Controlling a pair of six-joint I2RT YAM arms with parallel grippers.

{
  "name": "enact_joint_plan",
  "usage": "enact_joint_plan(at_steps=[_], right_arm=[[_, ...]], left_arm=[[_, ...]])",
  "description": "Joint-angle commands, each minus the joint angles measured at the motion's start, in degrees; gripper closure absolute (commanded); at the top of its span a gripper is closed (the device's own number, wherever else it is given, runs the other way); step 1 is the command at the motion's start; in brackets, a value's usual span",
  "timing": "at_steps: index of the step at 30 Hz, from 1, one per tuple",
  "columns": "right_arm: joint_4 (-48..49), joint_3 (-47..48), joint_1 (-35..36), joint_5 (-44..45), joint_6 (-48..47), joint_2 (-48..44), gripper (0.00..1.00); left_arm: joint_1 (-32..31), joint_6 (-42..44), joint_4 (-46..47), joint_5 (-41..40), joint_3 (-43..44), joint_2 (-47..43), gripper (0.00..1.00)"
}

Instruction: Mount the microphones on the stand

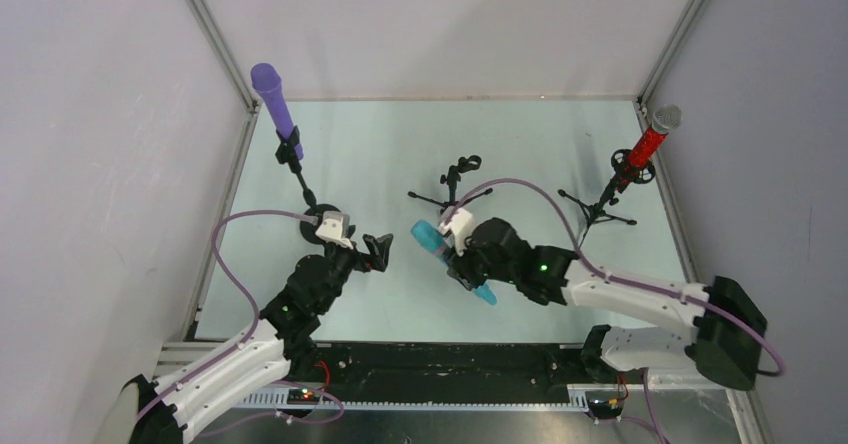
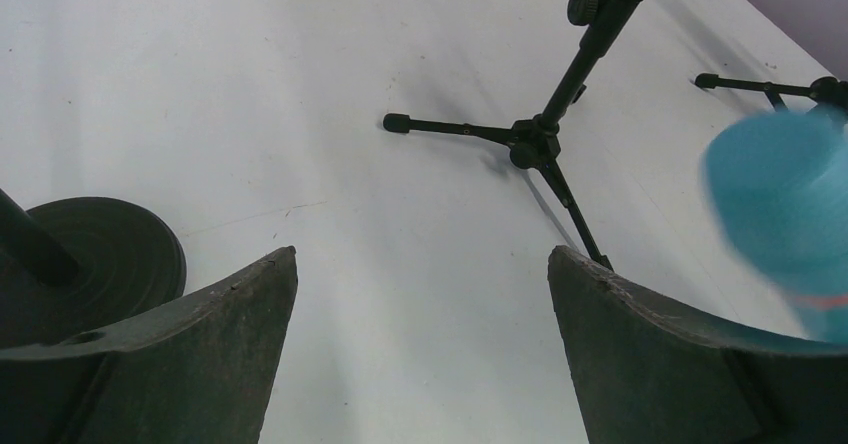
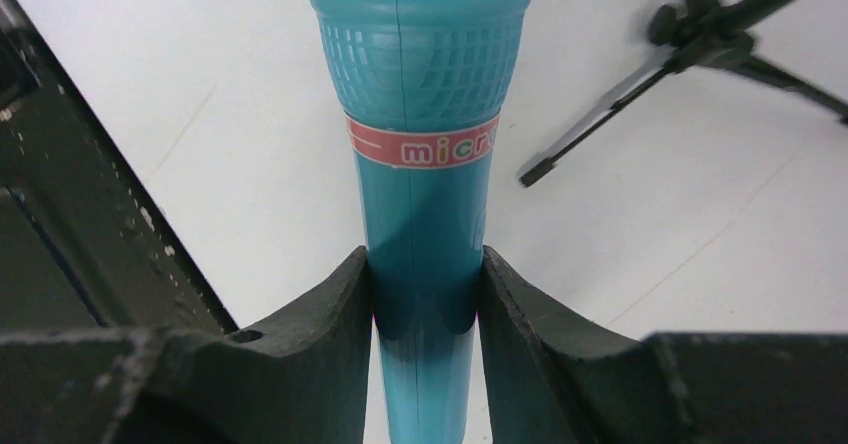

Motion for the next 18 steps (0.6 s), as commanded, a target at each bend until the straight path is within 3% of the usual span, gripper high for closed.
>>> enact_joint_plan(at_steps=[1,11,18], right_arm=[[12.3,-4.5,-4.3,-5.4,1.9,-8.8,0.78],[35.9,-18.5,-18.6,-13.4,8.1,-27.2,0.80],[47.9,-22.9,-25.8,-16.5,12.4,-31.3,0.80]], left_arm=[[0.3,1.9,0.2,-0.8,1.9,-0.3,0.02],[0.3,3.4,0.3,2.6,4.3,0.9,0.02],[0.3,4.1,1.0,5.8,8.2,4.3,0.02]])
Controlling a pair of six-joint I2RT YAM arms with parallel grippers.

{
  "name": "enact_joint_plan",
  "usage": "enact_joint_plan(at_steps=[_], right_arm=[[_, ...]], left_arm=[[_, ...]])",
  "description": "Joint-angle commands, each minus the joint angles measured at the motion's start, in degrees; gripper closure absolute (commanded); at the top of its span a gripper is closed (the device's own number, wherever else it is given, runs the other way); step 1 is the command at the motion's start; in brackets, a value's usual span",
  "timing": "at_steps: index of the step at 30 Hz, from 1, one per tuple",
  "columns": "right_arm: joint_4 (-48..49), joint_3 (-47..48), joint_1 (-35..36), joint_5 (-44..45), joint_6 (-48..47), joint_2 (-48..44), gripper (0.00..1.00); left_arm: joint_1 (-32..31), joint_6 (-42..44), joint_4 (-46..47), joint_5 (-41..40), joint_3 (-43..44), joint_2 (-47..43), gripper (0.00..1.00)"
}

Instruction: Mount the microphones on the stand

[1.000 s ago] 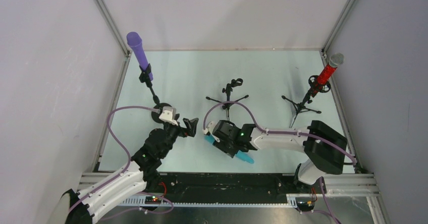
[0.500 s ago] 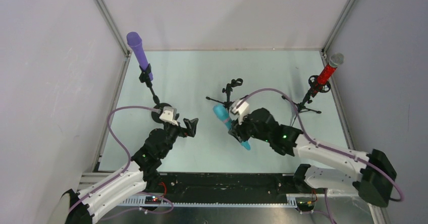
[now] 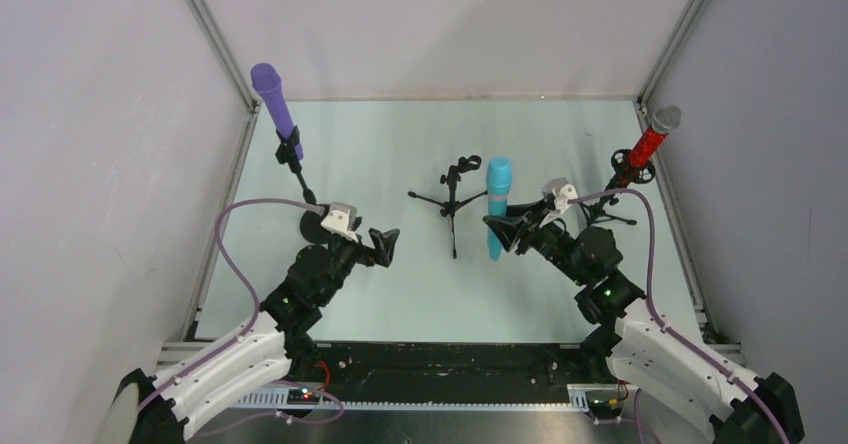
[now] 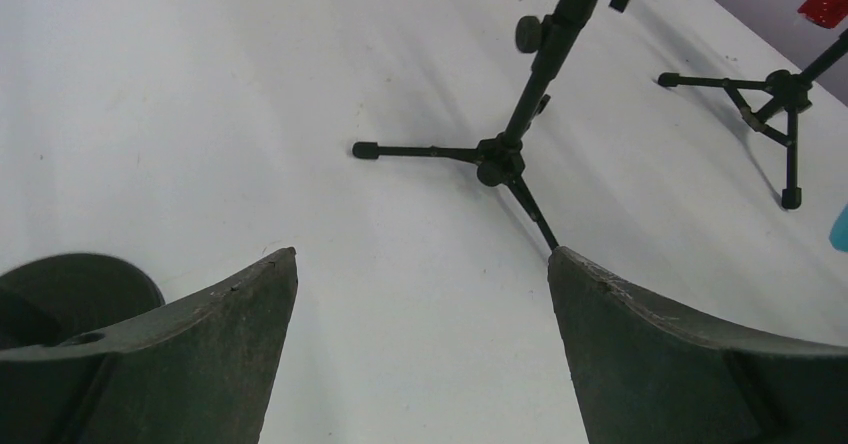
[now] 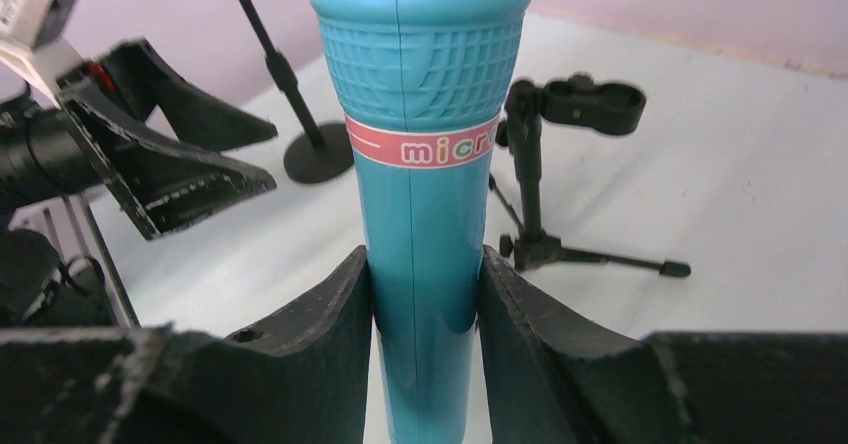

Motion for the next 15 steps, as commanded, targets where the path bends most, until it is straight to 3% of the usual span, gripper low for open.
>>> enact_joint_plan(at_steps=[1,15], right_arm=[[13.5,-0.9,-2.5,-3.2,3.2,-1.8,0.80],[17.9,-1.0,-5.9,-4.7,3.8,-2.1,0.82]], left_arm=[[0.3,2.7,2.6,3.0,4.8,1.9,0.02],[0.3,3.4,6.4,0.4,15.7,10.4,0.02]])
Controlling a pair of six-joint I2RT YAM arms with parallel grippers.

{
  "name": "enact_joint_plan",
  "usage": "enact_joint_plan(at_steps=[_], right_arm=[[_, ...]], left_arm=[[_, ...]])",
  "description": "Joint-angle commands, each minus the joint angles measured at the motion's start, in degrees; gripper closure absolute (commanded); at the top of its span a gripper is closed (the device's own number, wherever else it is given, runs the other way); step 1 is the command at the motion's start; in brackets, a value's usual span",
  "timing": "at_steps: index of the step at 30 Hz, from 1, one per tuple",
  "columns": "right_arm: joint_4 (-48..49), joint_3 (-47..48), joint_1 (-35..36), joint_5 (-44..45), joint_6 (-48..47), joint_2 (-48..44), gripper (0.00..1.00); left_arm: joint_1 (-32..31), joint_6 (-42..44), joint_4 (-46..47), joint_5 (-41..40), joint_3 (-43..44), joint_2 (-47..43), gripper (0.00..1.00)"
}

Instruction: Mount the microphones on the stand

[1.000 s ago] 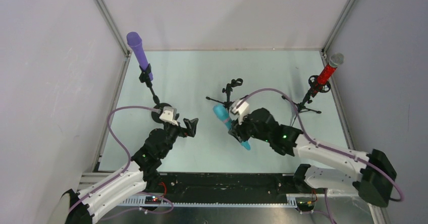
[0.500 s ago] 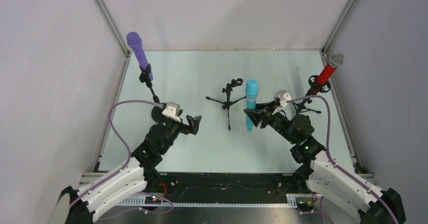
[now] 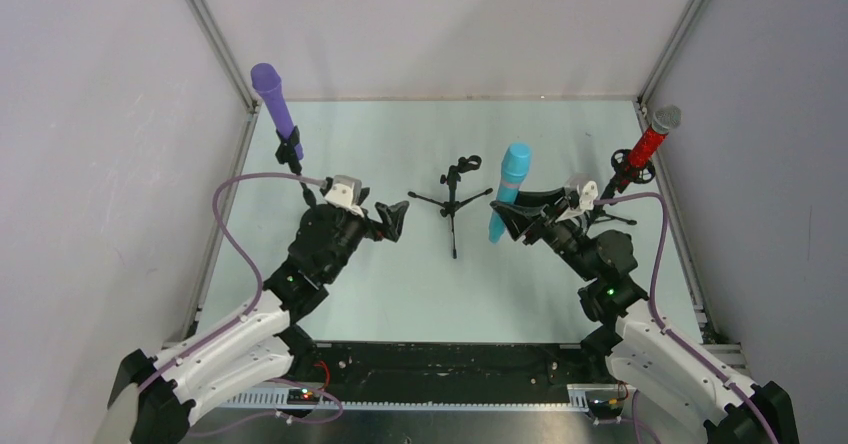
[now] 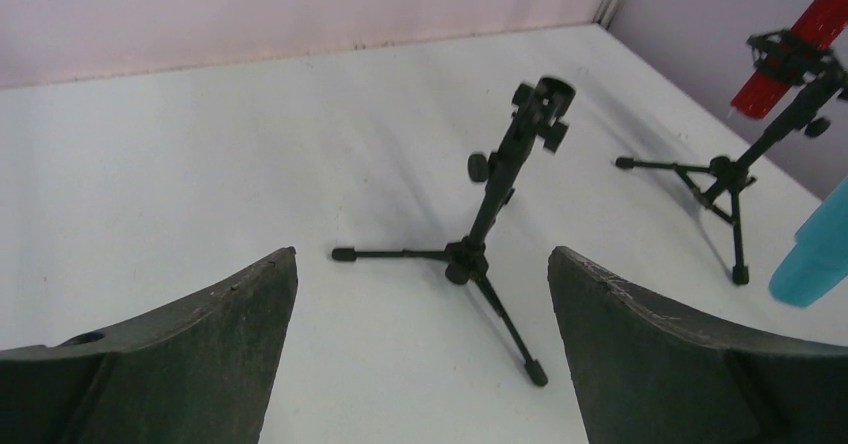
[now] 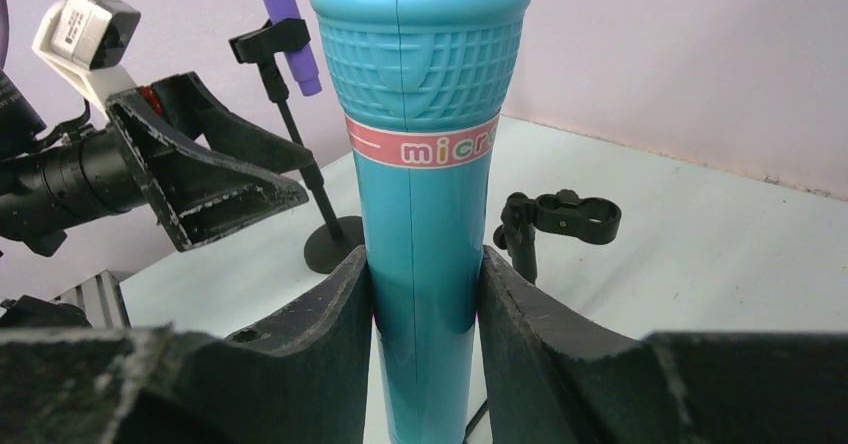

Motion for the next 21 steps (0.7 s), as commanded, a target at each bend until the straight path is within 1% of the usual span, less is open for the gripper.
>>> enact_joint_plan(at_steps=[1,7,9,10,12,15,18,21], right_arm=[[4.4,0.3,-0.4,-0.3,0.2,-0.9,0.82],[4.1,0.5,-0.7,1.0,-0.1,-0.8,0.82],[3.9,1.2,-0.8,1.5,-0.7,-0.6,0.83],[3.4,1.8,-0.8,2.0,-0.9,-0.5,0.85],[1.5,3.4,-0.7,2.3,-0.8,0.0,0.86],[-2.0,5.2,-0.4,2.3,0.1,1.4,0.87],[-1.6,5.6,-0.3,2.0,2.0,2.4,0.87],[-1.3,6.1,-0.3,1.8,1.8,2.8,0.88]], left_arm=[[0.4,0.2,3.5,-1.2,4.9,1.6,0.02],[0.3,-4.1,3.5,0.9,7.9,3.7,0.02],[0.3,-8.7,3.7,0.8,8.1,3.6,0.02],[0.3,-13.1,3.9,0.2,7.8,3.6,0.02],[0.3,-17.4,5.0,-1.2,7.8,3.7,0.02],[0.3,-18.9,5.8,0.1,8.1,4.2,0.02],[0.3,-18.0,6.1,1.9,8.1,4.4,0.02],[0.3,-17.8,6.1,2.3,7.7,4.3,0.02]])
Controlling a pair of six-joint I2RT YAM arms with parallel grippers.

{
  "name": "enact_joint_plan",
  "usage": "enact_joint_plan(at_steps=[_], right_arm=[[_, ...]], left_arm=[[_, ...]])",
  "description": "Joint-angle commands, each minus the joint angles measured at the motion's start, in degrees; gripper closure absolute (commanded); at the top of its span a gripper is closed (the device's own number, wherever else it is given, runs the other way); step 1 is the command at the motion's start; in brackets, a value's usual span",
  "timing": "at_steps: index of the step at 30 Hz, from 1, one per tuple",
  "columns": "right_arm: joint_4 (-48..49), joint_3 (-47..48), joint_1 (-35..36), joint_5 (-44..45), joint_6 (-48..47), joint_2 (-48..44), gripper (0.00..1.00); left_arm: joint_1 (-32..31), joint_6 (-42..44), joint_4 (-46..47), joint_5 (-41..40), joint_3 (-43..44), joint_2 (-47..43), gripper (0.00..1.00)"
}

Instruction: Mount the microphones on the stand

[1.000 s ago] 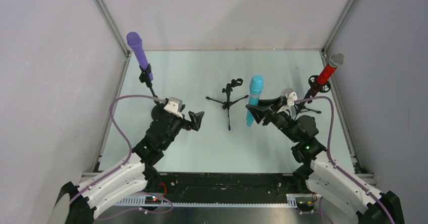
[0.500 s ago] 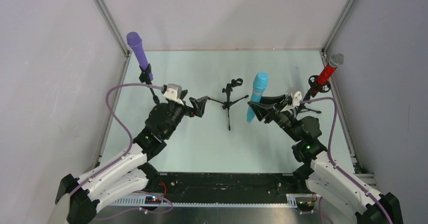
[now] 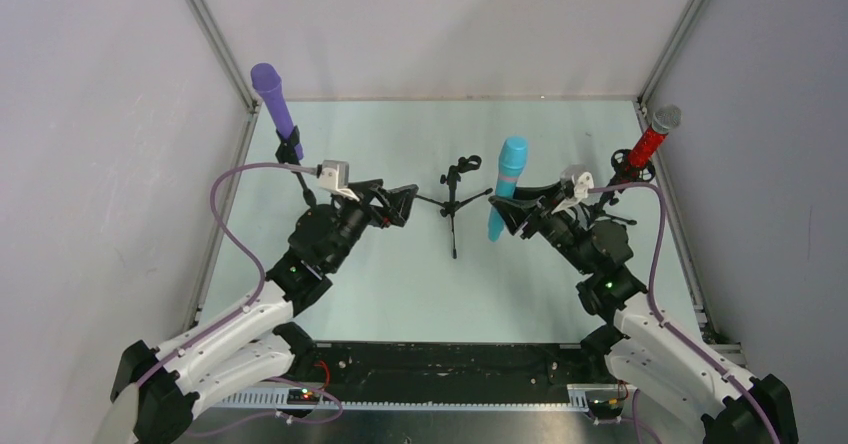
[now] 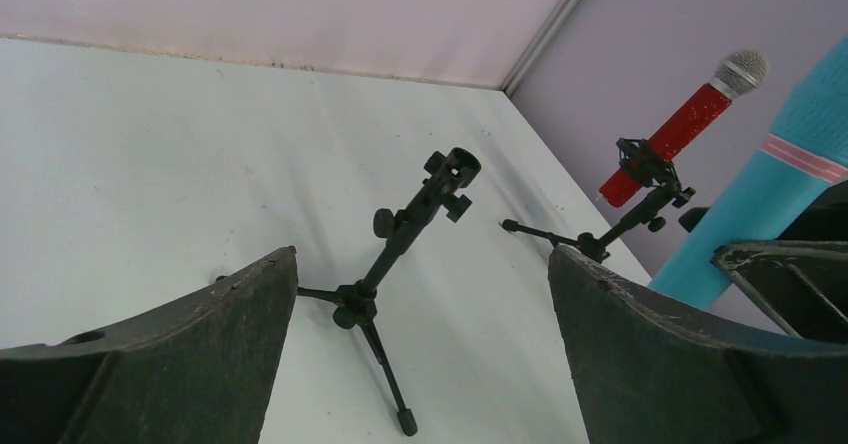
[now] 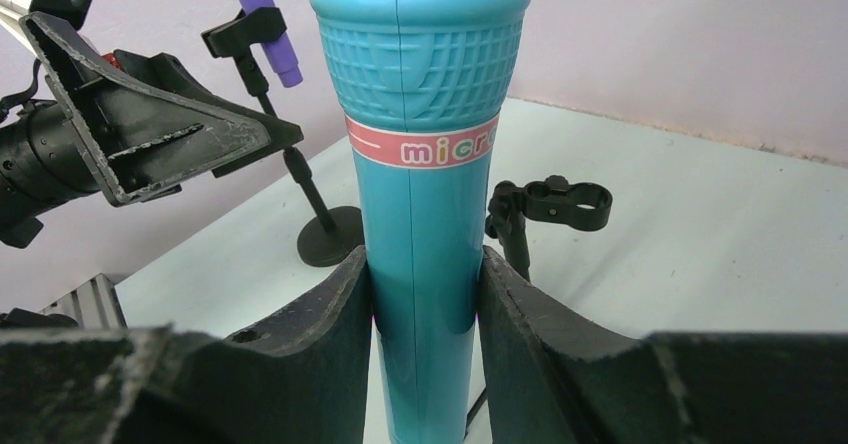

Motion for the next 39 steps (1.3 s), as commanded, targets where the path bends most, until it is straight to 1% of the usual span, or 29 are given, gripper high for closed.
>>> enact_joint_plan(at_steps=[1,6,8,11,13,15,19,23,28,33,39], right_arm=[[1.5,3.7,0.2,0.9,-0.2,0.4,0.88],[1.3,5.5,0.1,2.5,-5.3,2.2,0.89],[1.7,6.4,-0.2,3.0,-6.0,4.0,0.89],[2.6,8.0,-0.8,2.4,-7.2,7.6,0.89],[3.3,9.0,-1.2,1.6,-7.9,9.6,0.90],[4.1,10.4,-1.8,0.8,-8.0,11.2,0.91],[6.5,12.0,-3.3,0.0,-7.6,13.6,0.92],[7.4,12.9,-4.1,0.8,-8.2,15.7,0.97],[7.3,15.1,-4.6,2.3,-7.8,17.6,0.99],[8.9,18.1,-4.8,3.8,-8.2,19.5,1.00],[10.5,22.6,-4.7,3.7,-9.5,25.0,1.00]], left_arm=[[0.3,-1.5,2.8,1.0,1.7,-0.1,0.02],[0.3,3.0,2.9,2.5,0.4,-0.3,0.02],[0.2,5.7,2.9,4.9,0.1,-0.1,0.02],[0.3,9.3,2.8,10.7,-0.2,1.2,0.02],[0.3,10.3,2.8,11.6,-0.4,2.3,0.02],[0.3,10.6,2.8,12.4,-0.3,3.8,0.02],[0.2,15.2,2.8,15.9,0.5,6.7,0.02],[0.2,19.6,2.7,17.4,1.8,9.8,0.02],[0.3,24.4,2.7,23.1,3.0,12.3,0.02],[0.2,24.6,2.6,22.2,3.4,14.3,0.02],[0.2,24.2,2.1,18.8,3.7,17.4,0.02]])
